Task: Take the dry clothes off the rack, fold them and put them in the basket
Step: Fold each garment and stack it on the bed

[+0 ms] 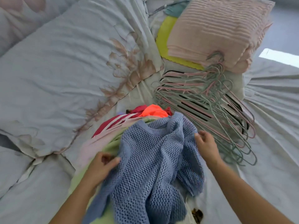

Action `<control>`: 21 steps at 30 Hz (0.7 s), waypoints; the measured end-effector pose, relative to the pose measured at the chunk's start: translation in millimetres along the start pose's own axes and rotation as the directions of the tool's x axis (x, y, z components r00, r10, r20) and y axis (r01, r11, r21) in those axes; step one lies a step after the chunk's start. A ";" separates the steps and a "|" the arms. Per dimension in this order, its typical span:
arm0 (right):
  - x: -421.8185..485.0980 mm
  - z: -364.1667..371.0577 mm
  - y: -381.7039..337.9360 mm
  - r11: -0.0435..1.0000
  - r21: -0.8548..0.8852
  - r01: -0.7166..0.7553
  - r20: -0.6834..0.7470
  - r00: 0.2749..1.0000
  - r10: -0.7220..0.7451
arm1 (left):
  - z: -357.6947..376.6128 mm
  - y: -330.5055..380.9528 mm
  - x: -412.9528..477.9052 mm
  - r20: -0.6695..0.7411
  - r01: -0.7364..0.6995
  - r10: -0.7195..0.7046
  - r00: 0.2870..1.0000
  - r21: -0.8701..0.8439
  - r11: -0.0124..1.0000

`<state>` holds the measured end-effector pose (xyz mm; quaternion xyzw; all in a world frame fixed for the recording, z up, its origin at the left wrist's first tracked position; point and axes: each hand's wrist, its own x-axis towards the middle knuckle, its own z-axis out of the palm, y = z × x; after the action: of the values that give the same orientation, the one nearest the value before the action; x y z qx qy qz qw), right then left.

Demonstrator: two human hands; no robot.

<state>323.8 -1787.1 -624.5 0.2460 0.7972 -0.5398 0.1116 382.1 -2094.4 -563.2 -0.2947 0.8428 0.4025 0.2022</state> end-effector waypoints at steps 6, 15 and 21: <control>37.6 39.9 -29.4 0.968 -0.201 0.149 0.008 0.989 -0.150 | 41.6 61.0 45.7 0.019 -0.201 0.201 0.979 0.015 0.980; 61.5 13.3 -5.0 0.984 -0.162 -0.074 0.103 0.990 0.091 | 9.3 62.4 50.1 0.216 -0.155 0.205 0.955 -0.227 0.961; 20.6 -61.6 8.7 0.991 0.134 0.006 0.131 0.991 -0.024 | -7.2 75.6 36.4 0.241 -0.236 0.234 0.942 -0.019 0.971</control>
<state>316.0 -1722.5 -616.5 0.2107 0.7522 -0.6076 0.1434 304.4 -2074.4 -537.7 -0.1399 0.8432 0.4521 0.2552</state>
